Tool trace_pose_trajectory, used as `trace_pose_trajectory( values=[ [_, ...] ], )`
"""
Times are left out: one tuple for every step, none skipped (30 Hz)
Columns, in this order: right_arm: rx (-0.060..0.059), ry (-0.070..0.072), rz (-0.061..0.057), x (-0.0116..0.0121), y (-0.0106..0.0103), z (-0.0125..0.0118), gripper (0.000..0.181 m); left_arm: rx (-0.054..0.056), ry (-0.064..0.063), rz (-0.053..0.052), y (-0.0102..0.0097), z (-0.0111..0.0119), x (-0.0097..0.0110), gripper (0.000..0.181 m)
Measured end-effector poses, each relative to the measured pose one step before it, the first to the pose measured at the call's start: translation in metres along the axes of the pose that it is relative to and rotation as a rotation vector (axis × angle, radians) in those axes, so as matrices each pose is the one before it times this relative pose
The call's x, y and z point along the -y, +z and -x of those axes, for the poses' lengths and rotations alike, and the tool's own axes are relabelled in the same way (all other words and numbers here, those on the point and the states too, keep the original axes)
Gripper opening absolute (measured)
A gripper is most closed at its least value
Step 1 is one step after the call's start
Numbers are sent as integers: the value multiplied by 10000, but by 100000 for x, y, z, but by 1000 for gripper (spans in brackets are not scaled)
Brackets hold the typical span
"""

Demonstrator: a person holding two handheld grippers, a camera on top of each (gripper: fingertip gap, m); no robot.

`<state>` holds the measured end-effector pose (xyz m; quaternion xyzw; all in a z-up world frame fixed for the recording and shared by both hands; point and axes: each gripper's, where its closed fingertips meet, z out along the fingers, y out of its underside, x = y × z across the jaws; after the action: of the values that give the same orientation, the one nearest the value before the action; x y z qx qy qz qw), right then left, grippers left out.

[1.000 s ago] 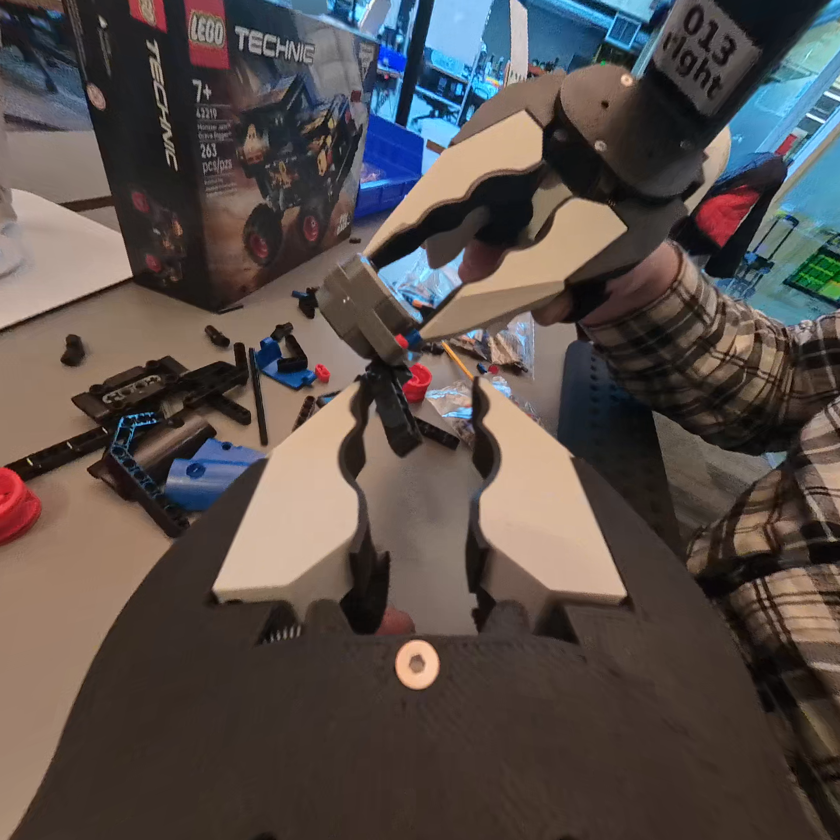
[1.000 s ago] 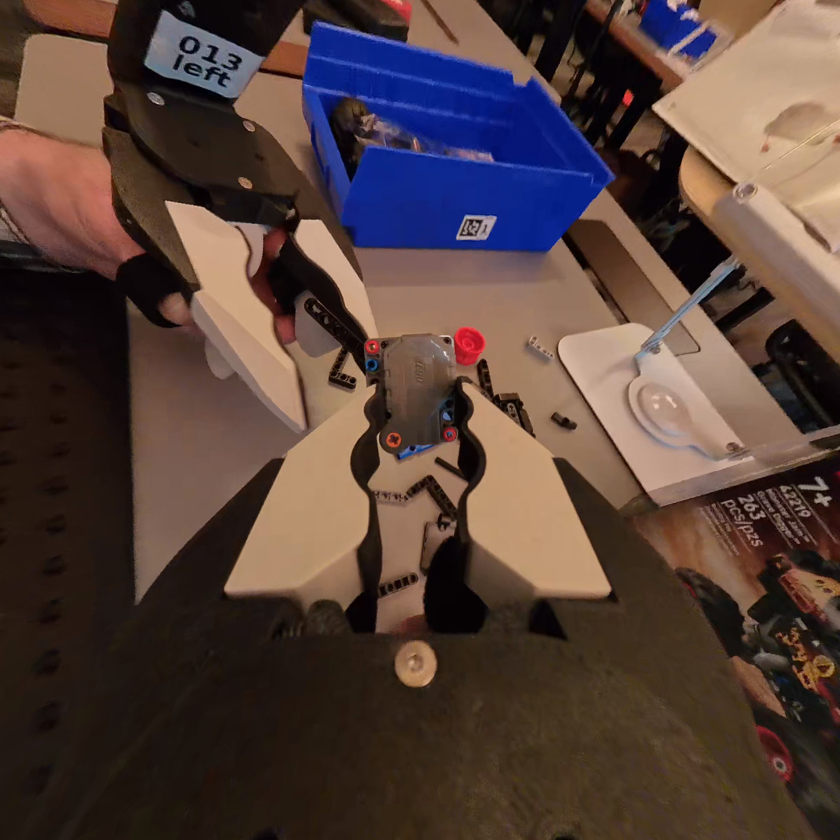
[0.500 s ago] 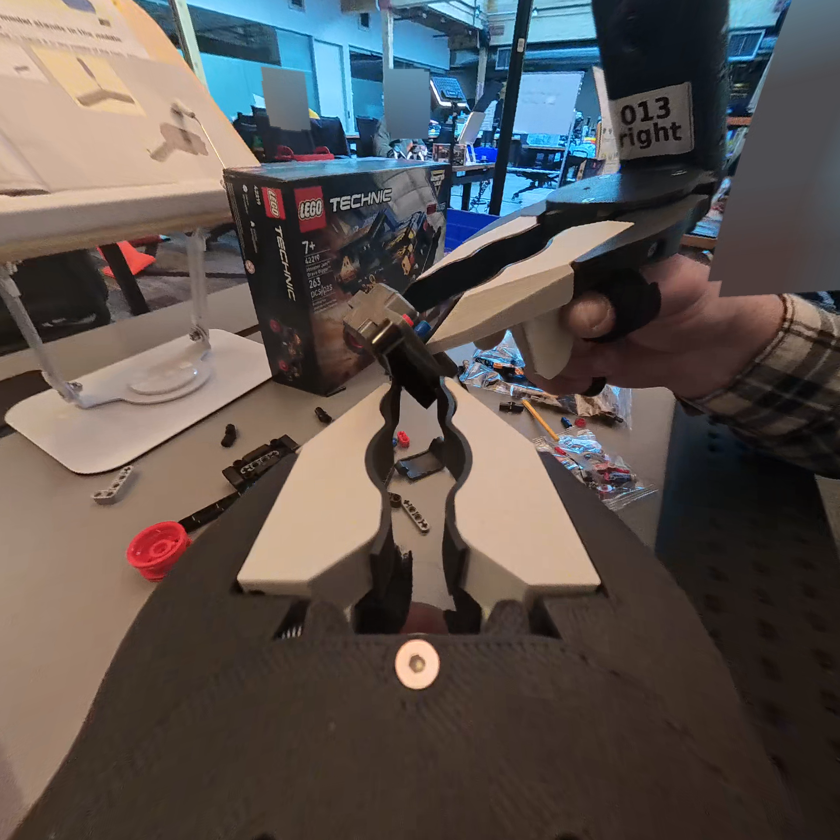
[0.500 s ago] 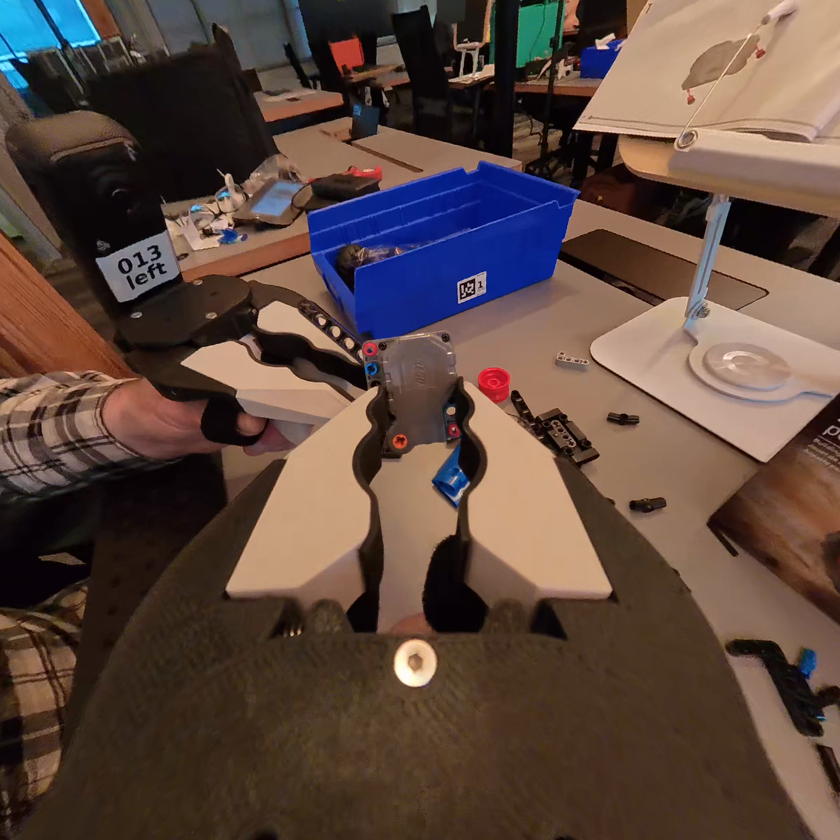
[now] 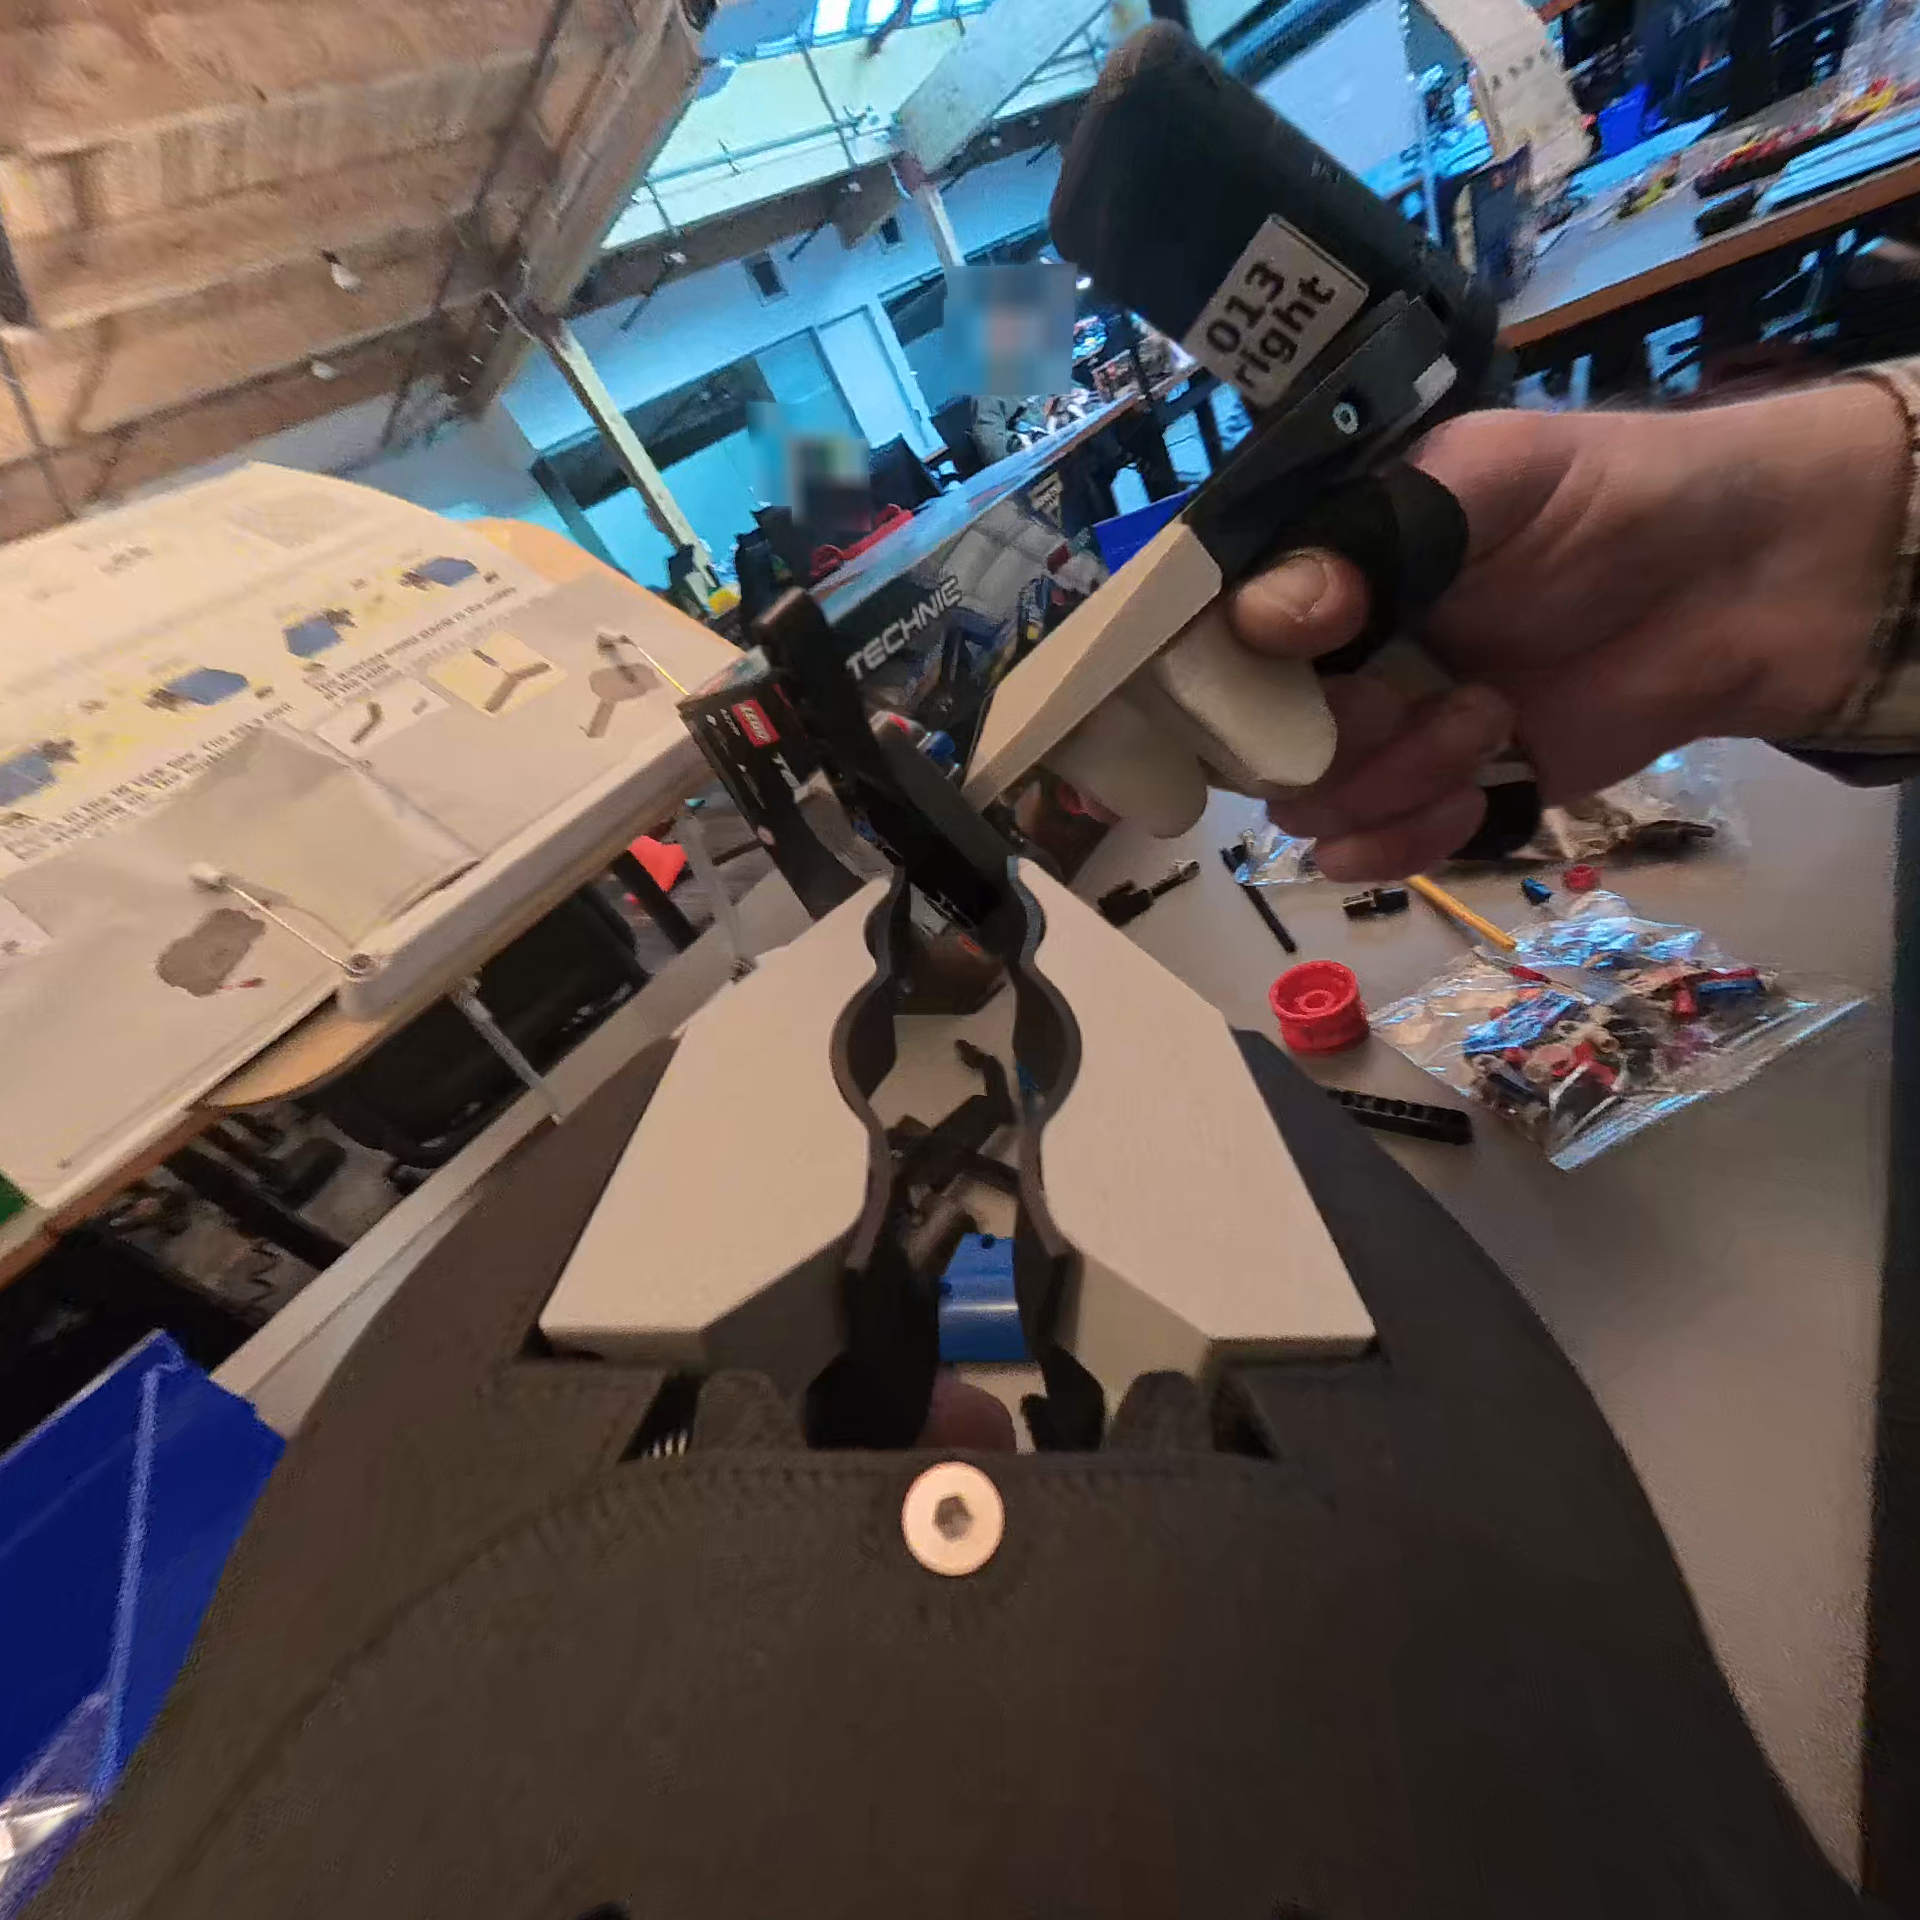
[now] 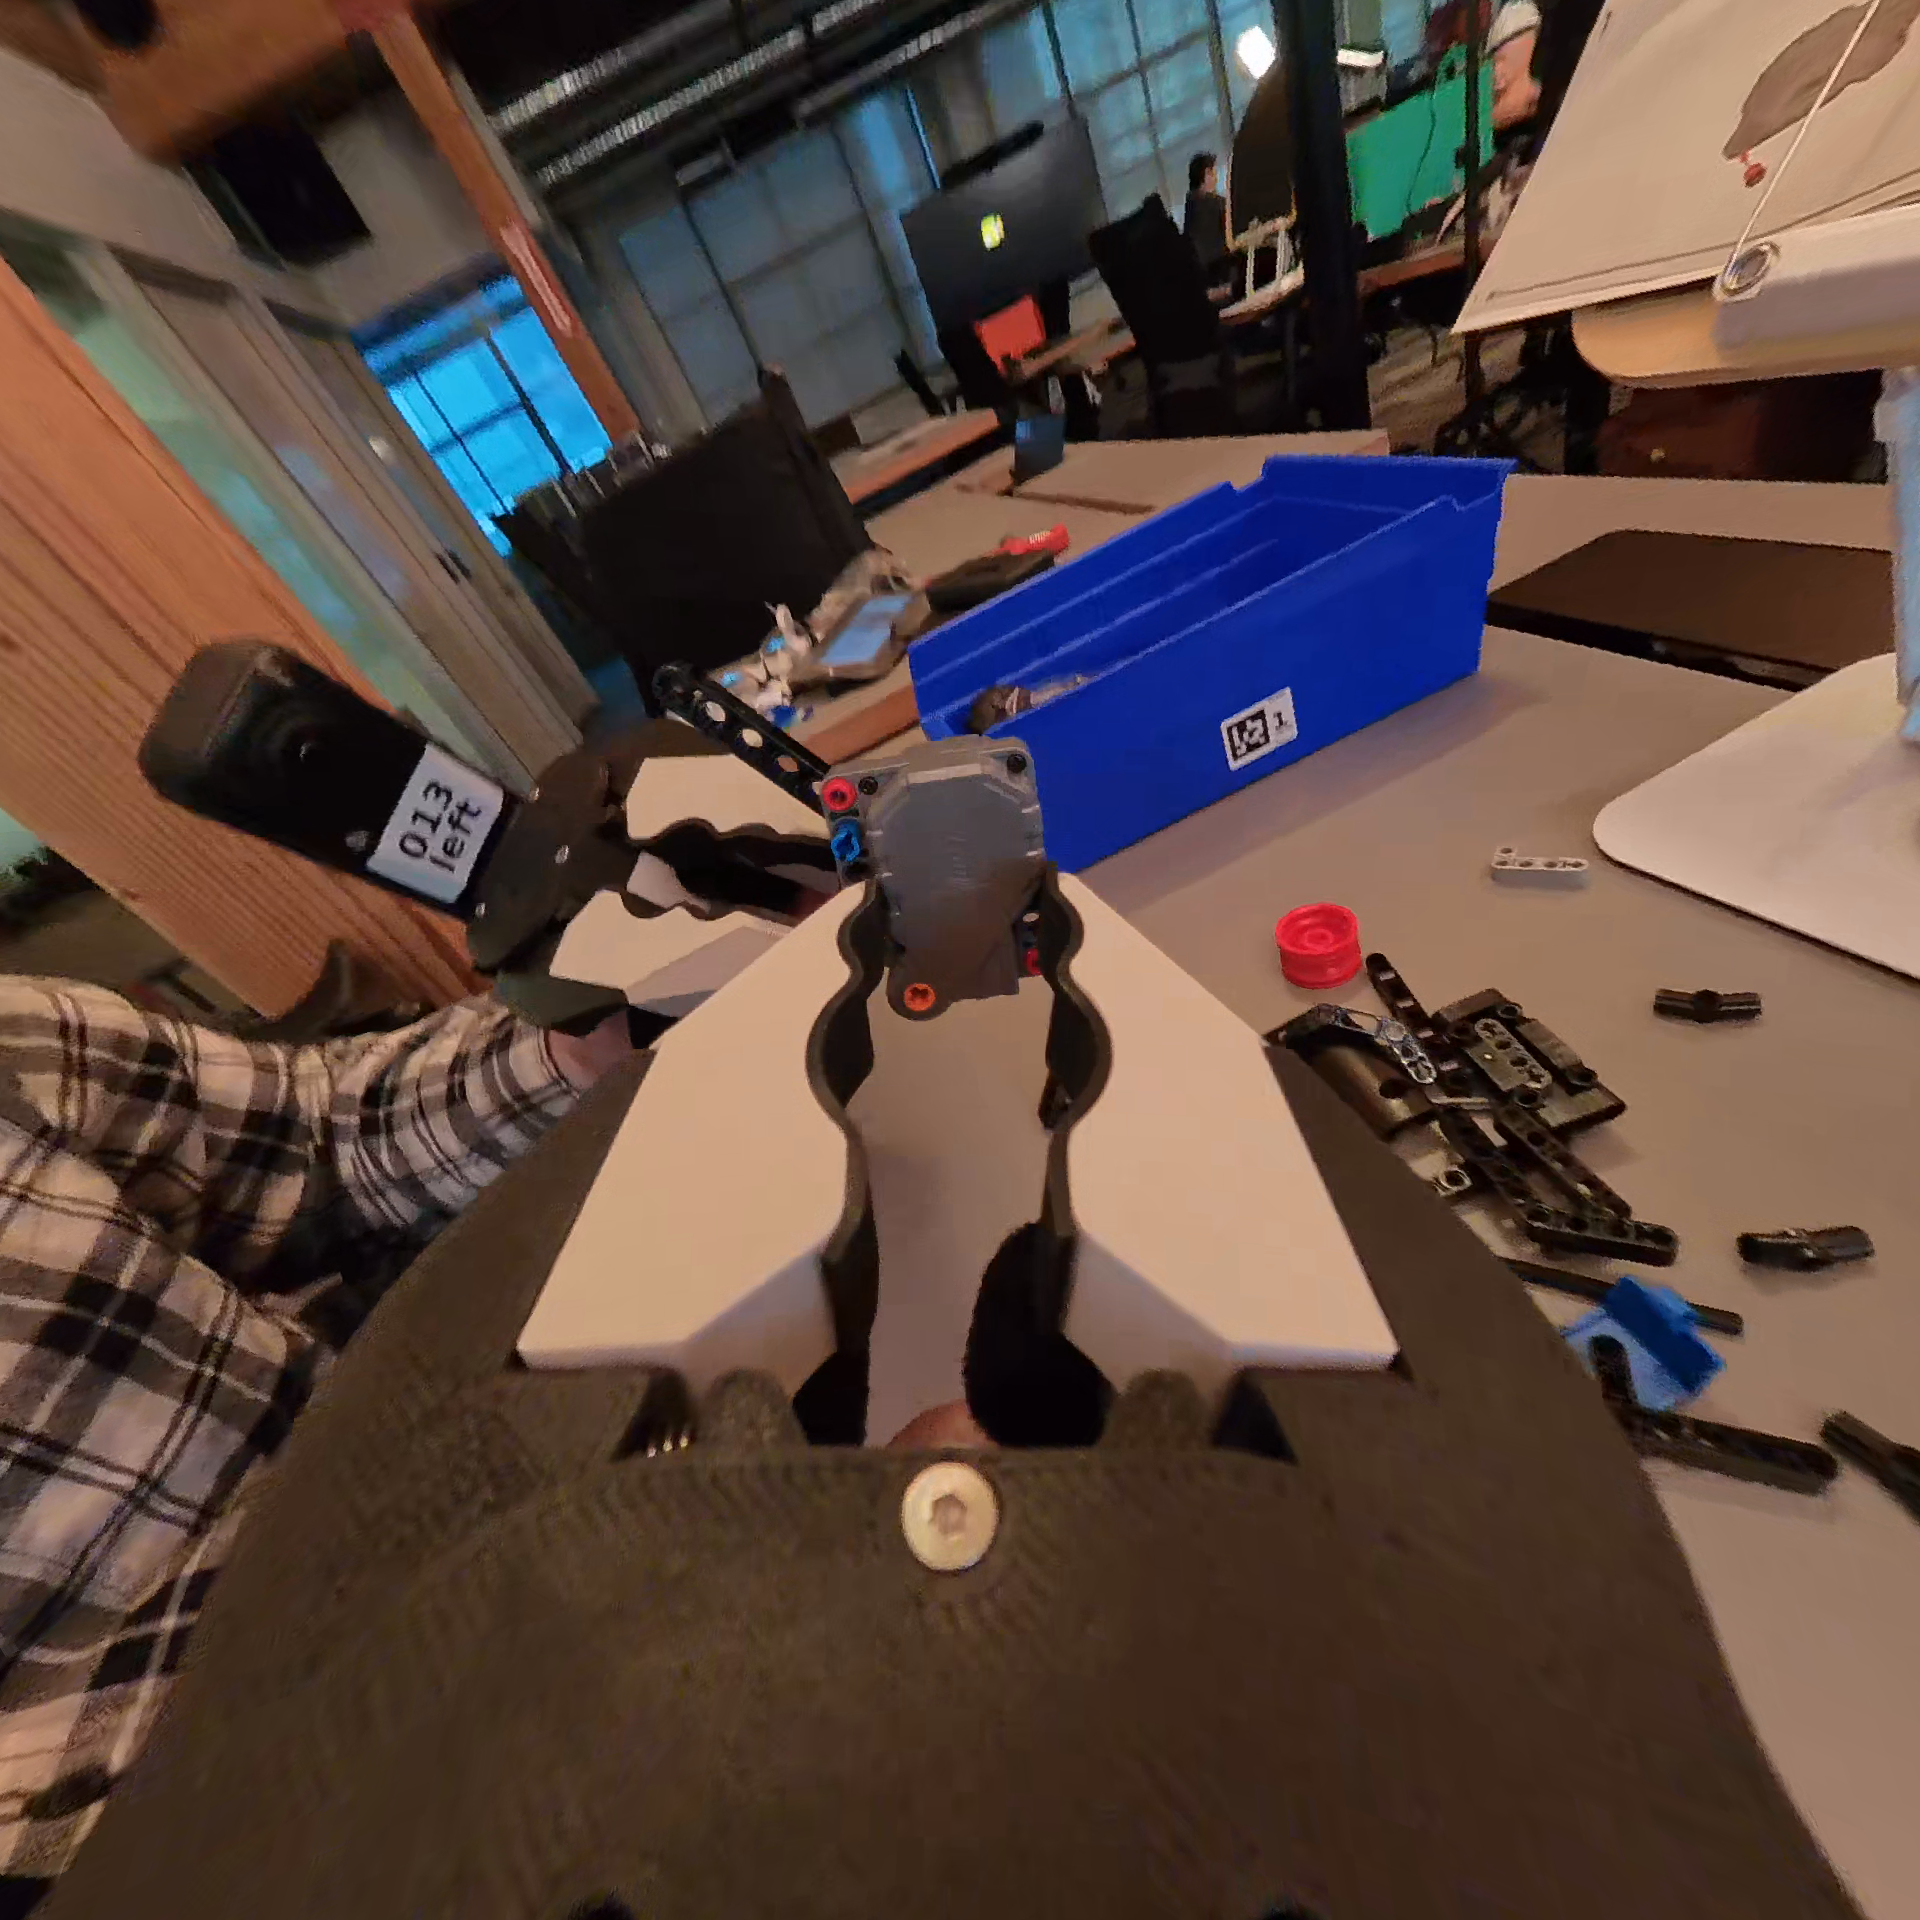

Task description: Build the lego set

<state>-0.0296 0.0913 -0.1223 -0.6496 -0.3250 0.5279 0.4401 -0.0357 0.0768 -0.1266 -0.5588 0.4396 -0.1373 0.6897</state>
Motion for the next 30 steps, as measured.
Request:
trace_pose_trajectory(
  values=[
    [194,288,-232,164,-54,104,27,155,200,-77,-13,29,277,15],
    [190,291,-190,102,-36,72,27,98,168,-74,-25,21,207,16],
    [145,232,-104,-16,-15,29,27,-32,-22,-8,-17,4,56,15],
    [130,131,-68,-26,-29,39,28,-61,-91,-92,-86,6,138,16],
    [65,26,-66,29,-47,65,28,22,-32,-90,-104,101,159,15],
    [57,-3,-54,42,-4,121,28,18,10,-44,-84,11,145,15],
    [119,10,-63,92,25,230,28,12,-80,-176,-124,10,333,15],
    [84,-16,-55,100,40,189,28,-36,-149,-113,-91,25,210,15],
    [-9,-82,-7,32,33,52,28,-80,-193,-24,-63,33,55,15],
    [-30,-44,1,7,28,-51,28,-51,-211,-92,-96,89,103,16],
    [-29,4,-12,-2,5,-106,28,-23,-193,-151,-127,78,227,16],
    [-13,-11,21,-77,14,-67,28,-53,-140,-27,-51,-6,104,11],
    [-27,-6,16,-60,6,-58,28,19,-50,58,6,105,-24,10],
    [-53,26,-16,7,-13,-46,28,46,-77,26,2,189,-37,2],
    [-52,16,23,-9,5,-44,28,77,23,-52,-53,219,52,0],
    [-41,31,30,-43,20,-38,28,21,190,111,32,26,-149,0],
    [-53,56,41,-61,21,-94,28,70,242,74,34,-4,-55,0],
    [-62,79,28,-43,2,-109,28,75,153,91,64,18,-156,0],
    [-73,24,12,-11,-3,-116,28,10,49,61,50,10,-184,0],
    [-49,-50,8,-4,18,-59,28,-25,-79,3,4,40,-111,0],
    [-5,-33,-29,28,32,13,28,-21,-164,-76,-58,88,38,0],
    [-15,25,-82,74,22,-11,28,-5,-179,-24,-51,90,-28,0],
    [-8,21,-96,100,-8,-12,28,16,-201,-18,-61,101,-21,0],
    [-19,-19,-124,141,-34,-32,28,-17,-277,33,6,49,-90,12],
    [-52,-95,-111,131,-59,-38,28,-235,-406,139,98,-220,-247,23],
    [-24,-175,-3,-11,9,59,28,-165,-400,111,145,-117,-243,24],
    [-5,-154,29,-73,54,109,28,-8,-229,5,118,50,-82,22],
    [-59,-112,-1,-15,33,23,28,-70,-146,61,156,-67,-62,19],
    [-72,-98,2,55,-16,-56,28,-167,-49,77,142,-288,-22,12],
    [-19,-30,7,80,-58,-20,28,61,59,100,142,-6,-56,11]
  ],
)
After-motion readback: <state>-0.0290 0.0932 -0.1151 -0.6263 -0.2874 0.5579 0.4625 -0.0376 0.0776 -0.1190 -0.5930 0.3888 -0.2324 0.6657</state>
